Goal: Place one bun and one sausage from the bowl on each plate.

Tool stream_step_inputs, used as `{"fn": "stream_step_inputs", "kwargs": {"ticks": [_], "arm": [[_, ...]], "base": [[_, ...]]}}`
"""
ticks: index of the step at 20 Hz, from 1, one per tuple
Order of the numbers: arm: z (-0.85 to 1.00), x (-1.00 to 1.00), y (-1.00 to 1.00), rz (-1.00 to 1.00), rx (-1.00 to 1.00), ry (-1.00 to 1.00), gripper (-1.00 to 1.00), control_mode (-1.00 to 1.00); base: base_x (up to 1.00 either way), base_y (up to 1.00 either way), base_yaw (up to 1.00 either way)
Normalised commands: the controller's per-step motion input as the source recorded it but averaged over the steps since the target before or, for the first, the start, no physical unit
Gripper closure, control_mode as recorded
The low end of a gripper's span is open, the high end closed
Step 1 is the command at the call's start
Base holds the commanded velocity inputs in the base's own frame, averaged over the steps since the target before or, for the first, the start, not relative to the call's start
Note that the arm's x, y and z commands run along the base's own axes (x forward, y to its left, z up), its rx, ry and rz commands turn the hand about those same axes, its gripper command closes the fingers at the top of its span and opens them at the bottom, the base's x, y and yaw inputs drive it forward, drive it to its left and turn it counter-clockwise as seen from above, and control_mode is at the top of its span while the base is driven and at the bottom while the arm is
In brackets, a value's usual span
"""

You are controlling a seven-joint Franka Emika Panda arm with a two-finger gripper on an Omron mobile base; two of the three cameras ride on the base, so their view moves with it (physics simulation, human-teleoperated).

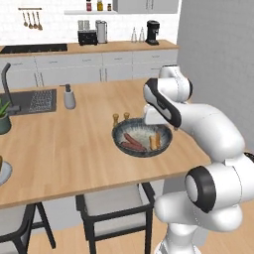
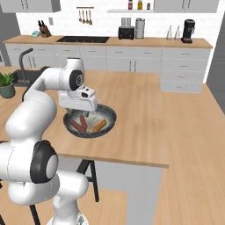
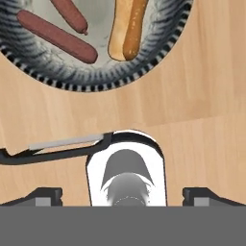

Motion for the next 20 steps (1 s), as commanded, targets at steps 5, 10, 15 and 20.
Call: {"fn": "stream_step_inputs", "kwargs": {"ticks": [5, 10, 15, 20], "arm": [[0.00, 0.00, 0.00, 0.00, 0.00, 0.00, -1.00, 1.00], [0.00, 0.52, 0.00, 0.01, 0.03, 0.00, -1.00, -1.00], [-0.25, 1.00, 0.27, 0.12, 0.04, 0.04, -1.00, -1.00], [-0.63, 0.88, 0.29, 0.28, 0.07, 0.15, -1.00, -1.00]], "base": [[0.43, -0.35, -0.05], [0.23, -0.08, 0.00], [0.00, 0.00, 0.00], [0.00, 0.00, 0.00]]}}
